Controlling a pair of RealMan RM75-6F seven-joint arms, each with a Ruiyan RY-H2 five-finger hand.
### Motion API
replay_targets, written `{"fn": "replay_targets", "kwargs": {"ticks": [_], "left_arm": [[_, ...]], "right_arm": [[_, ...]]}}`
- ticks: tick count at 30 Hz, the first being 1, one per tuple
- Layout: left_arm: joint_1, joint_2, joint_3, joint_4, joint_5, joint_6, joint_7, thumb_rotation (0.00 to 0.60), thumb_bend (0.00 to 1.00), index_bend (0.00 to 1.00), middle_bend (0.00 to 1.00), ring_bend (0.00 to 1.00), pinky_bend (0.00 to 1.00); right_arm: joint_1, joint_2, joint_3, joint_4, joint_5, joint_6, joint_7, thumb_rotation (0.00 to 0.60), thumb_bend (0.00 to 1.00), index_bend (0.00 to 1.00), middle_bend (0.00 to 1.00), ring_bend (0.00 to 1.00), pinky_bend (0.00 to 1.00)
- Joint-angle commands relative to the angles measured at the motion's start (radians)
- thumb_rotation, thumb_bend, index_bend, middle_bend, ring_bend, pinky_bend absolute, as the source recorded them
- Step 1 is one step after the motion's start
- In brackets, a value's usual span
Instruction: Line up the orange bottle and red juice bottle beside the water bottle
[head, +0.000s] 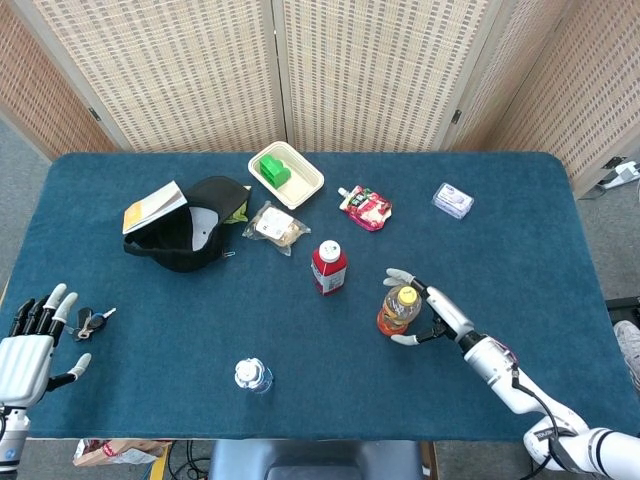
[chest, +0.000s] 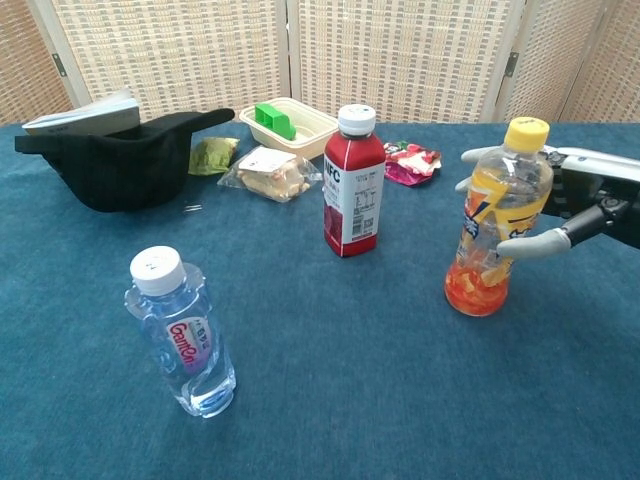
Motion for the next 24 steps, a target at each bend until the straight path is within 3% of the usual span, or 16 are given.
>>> {"fn": "replay_targets", "kwargs": {"ticks": [1,7,10,14,24], "left_arm": [[0.001,0.001,0.000,0.000,0.001,0.000,-0.003,0.600,0.23,0.00,0.00,0.00,0.00],[0.001,0.007,0.001,0.000,0.002,0.001,-0.010,0.600,0.23,0.00,0.00,0.00,0.00],[0.001,0.009,0.000,0.000,0.003,0.002,-0.010,0.600,0.23,0.00,0.00,0.00,0.00],[0.000,0.009,0.000,-0.002,0.003,-0.001,-0.009,0.600,0.23,0.00,0.00,0.00,0.00],[-0.006,0.013,-0.002,-0.013,0.007,-0.004,-0.006,0.600,0.23,0.00,0.00,0.00,0.00]], "right_arm": [[0.010,-0.016,-0.004,0.016,-0.001,0.002,0.013,0.600,0.04,0.14,0.22,0.09,0.12],[0.011,-0.051,-0.002,0.042,0.018,0.026,0.015,0.600,0.31,0.34,0.35,0.21,0.19],[0.011,-0.051,-0.008,0.036,0.014,0.040,0.029,0.600,0.39,0.42,0.41,0.27,0.25],[0.017,-0.033,-0.027,0.005,-0.012,0.053,0.058,0.600,0.40,0.46,0.44,0.29,0.30],[0.071,-0.011,-0.074,-0.092,-0.132,0.104,0.148,0.600,0.39,0.47,0.44,0.29,0.31]]}}
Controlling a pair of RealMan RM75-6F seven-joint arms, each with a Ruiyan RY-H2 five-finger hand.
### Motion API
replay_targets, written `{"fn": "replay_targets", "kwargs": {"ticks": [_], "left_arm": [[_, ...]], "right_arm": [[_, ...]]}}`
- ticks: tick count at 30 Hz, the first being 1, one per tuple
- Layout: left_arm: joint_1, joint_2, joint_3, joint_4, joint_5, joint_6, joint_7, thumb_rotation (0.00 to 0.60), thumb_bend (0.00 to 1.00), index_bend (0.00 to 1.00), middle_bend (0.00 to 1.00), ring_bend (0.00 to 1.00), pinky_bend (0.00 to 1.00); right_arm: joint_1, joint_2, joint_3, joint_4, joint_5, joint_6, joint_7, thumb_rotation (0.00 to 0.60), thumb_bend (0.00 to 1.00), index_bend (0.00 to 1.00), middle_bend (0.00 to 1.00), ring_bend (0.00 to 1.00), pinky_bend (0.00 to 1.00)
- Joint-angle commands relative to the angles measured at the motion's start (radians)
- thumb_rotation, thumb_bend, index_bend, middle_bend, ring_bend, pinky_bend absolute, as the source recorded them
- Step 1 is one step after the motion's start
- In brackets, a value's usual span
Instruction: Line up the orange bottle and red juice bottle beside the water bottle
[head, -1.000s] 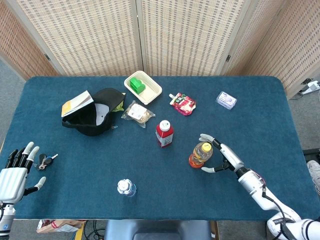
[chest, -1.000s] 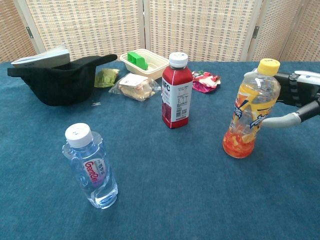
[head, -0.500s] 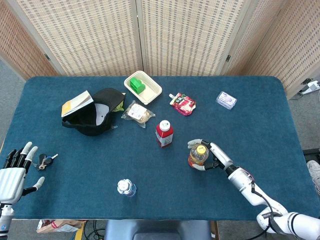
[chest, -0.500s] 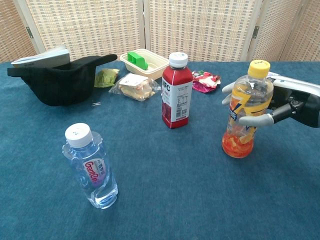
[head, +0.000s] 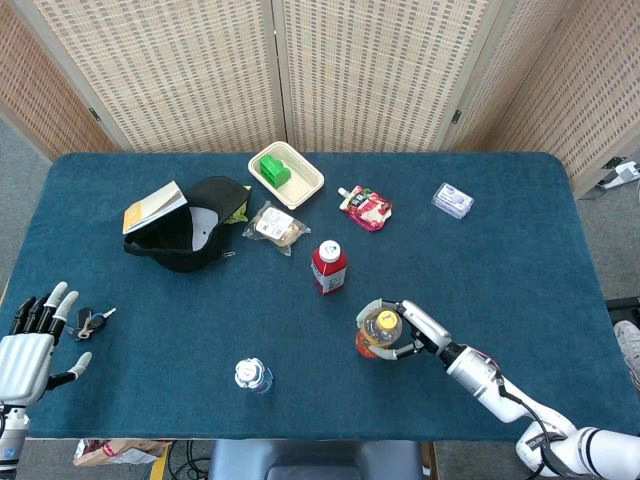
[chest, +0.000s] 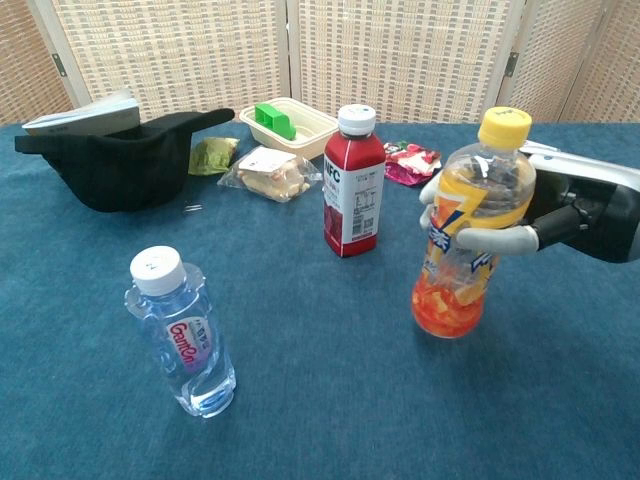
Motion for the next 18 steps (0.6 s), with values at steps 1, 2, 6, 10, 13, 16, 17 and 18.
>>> {"fn": "replay_targets", "kwargs": {"ticks": [1,2,6,10,13,16,17,18], "left_arm": [[0.001,0.002,0.000,-0.001,0.001,0.002,0.001,0.600,0.23,0.00,0.00,0.00,0.00],[0.001,0.002,0.000,-0.002,0.001,0.003,0.001,0.600,0.23,0.00,0.00,0.00,0.00],[0.004,0.004,0.001,-0.004,-0.002,0.005,0.001,0.600,0.23,0.00,0.00,0.00,0.00],[0.005,0.006,0.000,-0.003,-0.001,0.007,-0.002,0.600,0.23,0.00,0.00,0.00,0.00],[0.006,0.008,0.002,-0.002,-0.001,0.007,-0.005,0.600,0.23,0.00,0.00,0.00,0.00],[0.008,0.008,0.002,0.001,0.001,0.010,-0.009,0.600,0.23,0.00,0.00,0.00,0.00],[0.008,0.009,0.002,0.003,0.001,0.011,-0.011,0.600,0.23,0.00,0.00,0.00,0.00],[0.009,0.009,0.002,0.004,0.001,0.011,-0.012,0.600,0.23,0.00,0.00,0.00,0.00]], "right_arm": [[0.027,-0.011,-0.012,-0.021,-0.026,0.008,0.018,0.600,0.38,0.47,0.44,0.29,0.31],[0.035,-0.017,-0.013,-0.023,-0.031,0.007,0.020,0.600,0.38,0.47,0.44,0.29,0.31],[0.067,-0.053,-0.020,-0.023,-0.043,-0.008,0.020,0.600,0.37,0.47,0.44,0.29,0.31],[0.089,-0.088,-0.027,-0.023,-0.043,-0.018,0.012,0.600,0.35,0.47,0.44,0.29,0.31],[0.101,-0.112,-0.031,-0.023,-0.039,-0.023,0.008,0.600,0.34,0.47,0.44,0.29,0.31],[0.110,-0.130,-0.038,-0.020,-0.036,-0.025,-0.003,0.600,0.34,0.47,0.44,0.29,0.31],[0.113,-0.135,-0.041,-0.021,-0.035,-0.028,-0.005,0.600,0.34,0.47,0.44,0.29,0.31],[0.117,-0.139,-0.043,-0.021,-0.034,-0.032,-0.007,0.600,0.33,0.47,0.44,0.29,0.31]]}}
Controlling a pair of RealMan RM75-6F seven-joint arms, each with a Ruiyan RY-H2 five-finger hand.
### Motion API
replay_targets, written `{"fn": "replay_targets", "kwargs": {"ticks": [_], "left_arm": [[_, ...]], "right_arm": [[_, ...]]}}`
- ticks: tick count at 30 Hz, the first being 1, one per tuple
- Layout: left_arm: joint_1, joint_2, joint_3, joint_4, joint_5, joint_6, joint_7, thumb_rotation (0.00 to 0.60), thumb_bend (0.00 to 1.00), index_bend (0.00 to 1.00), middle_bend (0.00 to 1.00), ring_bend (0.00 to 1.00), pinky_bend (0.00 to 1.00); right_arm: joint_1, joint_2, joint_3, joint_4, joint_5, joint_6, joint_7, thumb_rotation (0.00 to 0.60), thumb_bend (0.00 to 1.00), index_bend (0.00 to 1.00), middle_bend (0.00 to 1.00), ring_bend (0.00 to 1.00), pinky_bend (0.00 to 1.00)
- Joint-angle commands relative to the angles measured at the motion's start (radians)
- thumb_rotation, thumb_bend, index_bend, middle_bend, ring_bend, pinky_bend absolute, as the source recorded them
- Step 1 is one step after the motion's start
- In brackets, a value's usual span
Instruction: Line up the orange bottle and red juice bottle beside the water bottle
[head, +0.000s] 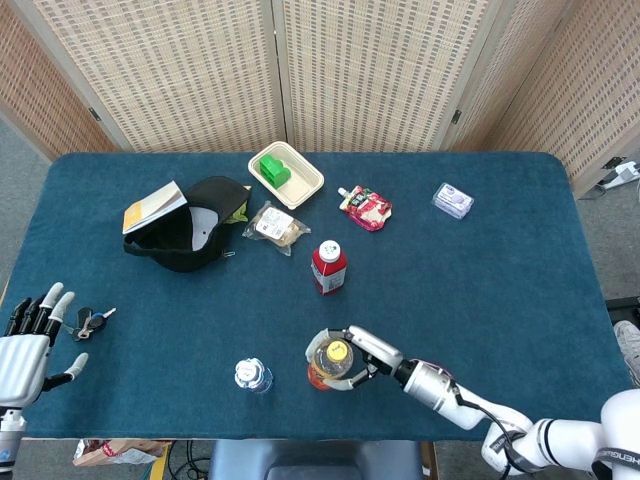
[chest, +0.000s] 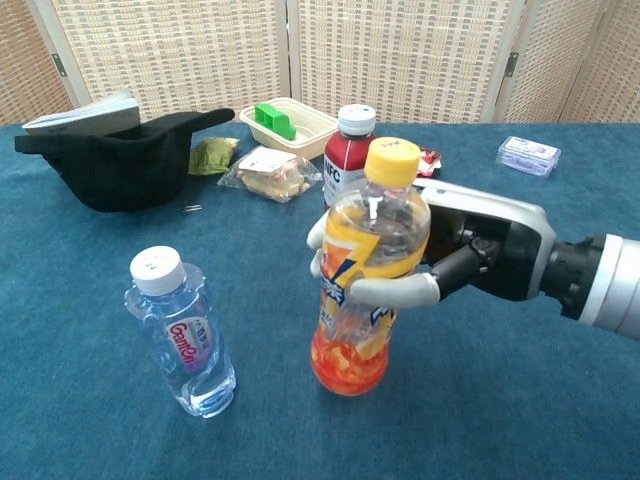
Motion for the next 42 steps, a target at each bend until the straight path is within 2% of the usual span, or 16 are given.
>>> {"fn": "replay_targets", "kwargs": {"ticks": [1,21,29,34,42], "left_arm": [[0.001,0.000,0.000,0.003,-0.001,0.001,-0.003,0.600,0.23,0.00,0.00,0.00,0.00],[0.015,0.001,0.003,0.031,0.000,0.015,-0.026,0.600,0.23,0.00,0.00,0.00,0.00],[0.016,-0.001,0.003,0.036,-0.001,0.015,-0.029,0.600,0.23,0.00,0.00,0.00,0.00],[0.018,-0.003,0.002,0.040,-0.001,0.015,-0.029,0.600,0.23,0.00,0.00,0.00,0.00],[0.015,-0.006,0.002,0.043,-0.001,0.011,-0.027,0.600,0.23,0.00,0.00,0.00,0.00]], "right_arm": [[0.011,-0.013,-0.007,0.000,0.003,-0.010,-0.011,0.600,0.33,0.47,0.44,0.29,0.31],[0.058,-0.072,-0.019,0.033,0.039,-0.034,-0.046,0.600,0.28,0.47,0.42,0.29,0.31],[0.072,-0.083,-0.021,0.038,0.048,-0.038,-0.060,0.600,0.25,0.47,0.38,0.25,0.31],[0.073,-0.086,-0.022,0.039,0.055,-0.034,-0.073,0.600,0.20,0.40,0.33,0.20,0.30],[0.078,-0.088,-0.020,0.046,0.060,-0.027,-0.074,0.600,0.16,0.36,0.30,0.17,0.28]]}}
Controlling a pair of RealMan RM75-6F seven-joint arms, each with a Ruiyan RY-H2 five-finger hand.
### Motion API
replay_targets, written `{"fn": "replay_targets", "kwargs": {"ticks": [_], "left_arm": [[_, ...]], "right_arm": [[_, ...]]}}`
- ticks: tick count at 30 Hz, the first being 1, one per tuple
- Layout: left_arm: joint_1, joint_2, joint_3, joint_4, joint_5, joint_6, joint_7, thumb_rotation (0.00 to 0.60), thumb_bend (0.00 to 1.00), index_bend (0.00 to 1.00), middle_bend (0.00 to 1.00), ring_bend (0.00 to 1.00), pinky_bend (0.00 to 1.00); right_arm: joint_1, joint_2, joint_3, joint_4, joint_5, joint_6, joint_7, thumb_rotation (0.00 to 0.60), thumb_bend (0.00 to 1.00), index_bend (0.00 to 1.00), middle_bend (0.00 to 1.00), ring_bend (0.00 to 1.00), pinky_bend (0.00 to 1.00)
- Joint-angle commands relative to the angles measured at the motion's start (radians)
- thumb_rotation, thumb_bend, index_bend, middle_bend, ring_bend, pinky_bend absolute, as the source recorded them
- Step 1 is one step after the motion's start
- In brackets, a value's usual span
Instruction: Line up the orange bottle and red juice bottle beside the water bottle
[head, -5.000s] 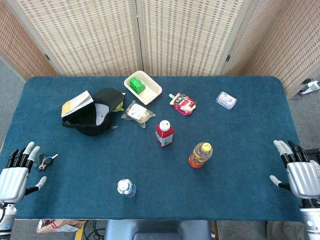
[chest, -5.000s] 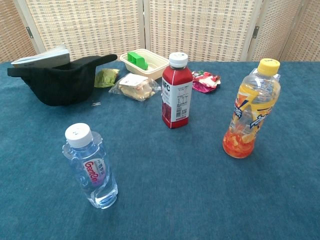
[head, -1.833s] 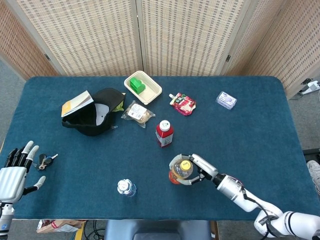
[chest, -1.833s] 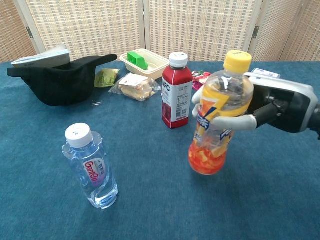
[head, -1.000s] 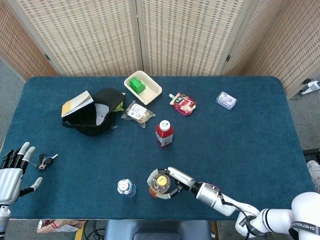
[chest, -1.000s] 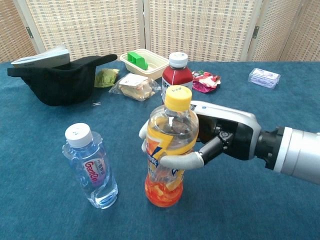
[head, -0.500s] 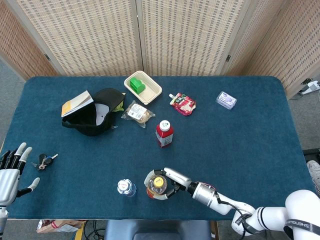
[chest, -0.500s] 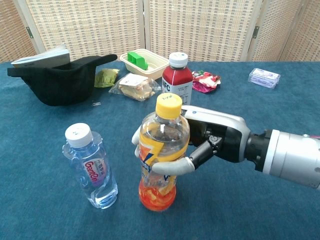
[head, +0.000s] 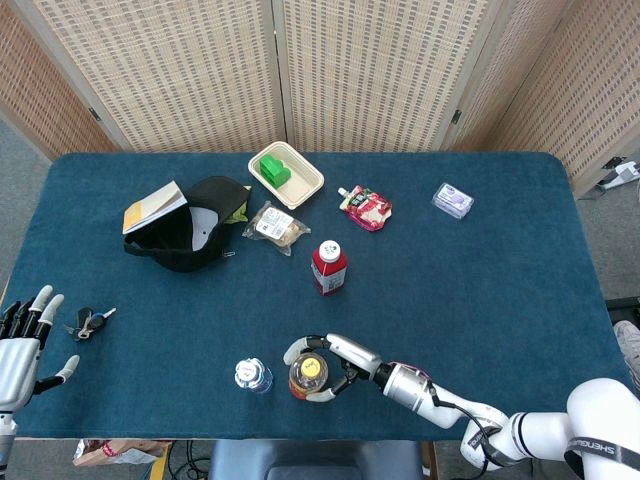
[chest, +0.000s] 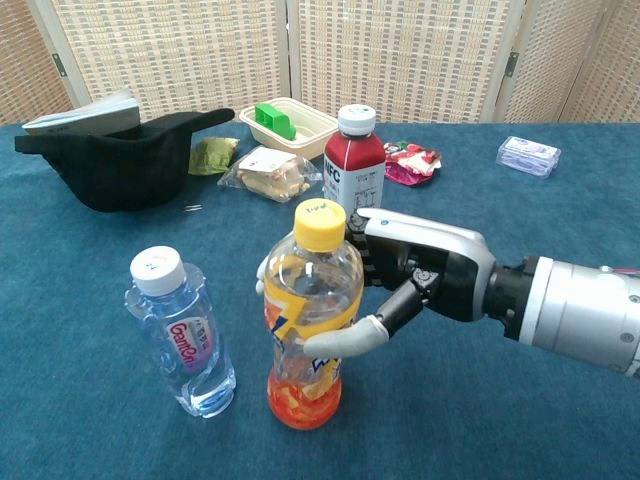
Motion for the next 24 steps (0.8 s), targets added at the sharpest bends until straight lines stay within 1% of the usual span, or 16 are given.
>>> {"fn": "replay_targets", "kwargs": {"ticks": [1,6,9,11,14,16,19,24], "left_arm": [[-0.001,-0.001,-0.001,0.000,0.000,0.000,0.000,0.600,0.23,0.00,0.00,0.00,0.00],[-0.002,-0.001,-0.002,0.000,-0.002,-0.003,0.003,0.600,0.23,0.00,0.00,0.00,0.00],[-0.003,-0.002,-0.003,-0.001,-0.003,-0.003,0.005,0.600,0.23,0.00,0.00,0.00,0.00],[-0.004,-0.001,-0.004,-0.001,-0.003,-0.003,0.006,0.600,0.23,0.00,0.00,0.00,0.00],[-0.006,-0.001,-0.006,-0.004,-0.001,-0.003,0.008,0.600,0.23,0.00,0.00,0.00,0.00],[-0.008,0.000,-0.007,-0.006,0.003,-0.003,0.010,0.600,0.23,0.00,0.00,0.00,0.00],[-0.011,0.001,-0.007,-0.008,0.007,-0.005,0.011,0.600,0.23,0.00,0.00,0.00,0.00],[-0.015,0.006,-0.009,-0.012,0.010,-0.006,0.011,0.600,0.23,0.00,0.00,0.00,0.00]], "right_arm": [[0.002,-0.001,0.001,0.003,0.001,0.001,-0.001,0.600,0.16,0.36,0.30,0.17,0.28],[0.006,-0.002,0.002,0.010,0.005,0.001,-0.001,0.600,0.16,0.36,0.30,0.17,0.28],[0.010,0.004,-0.004,0.010,-0.006,0.006,0.004,0.600,0.16,0.33,0.27,0.16,0.25],[0.016,0.017,-0.013,0.005,-0.023,0.012,0.006,0.600,0.16,0.26,0.23,0.14,0.22],[0.017,0.044,-0.020,-0.012,-0.038,0.029,-0.002,0.600,0.13,0.12,0.15,0.08,0.17],[0.013,0.070,-0.019,-0.030,-0.040,0.048,-0.012,0.600,0.13,0.05,0.10,0.05,0.15],[0.001,0.119,-0.020,-0.071,-0.038,0.079,-0.025,0.600,0.13,0.03,0.10,0.04,0.14],[-0.037,0.211,-0.013,-0.139,-0.014,0.130,-0.105,0.600,0.13,0.03,0.10,0.04,0.14]]}}
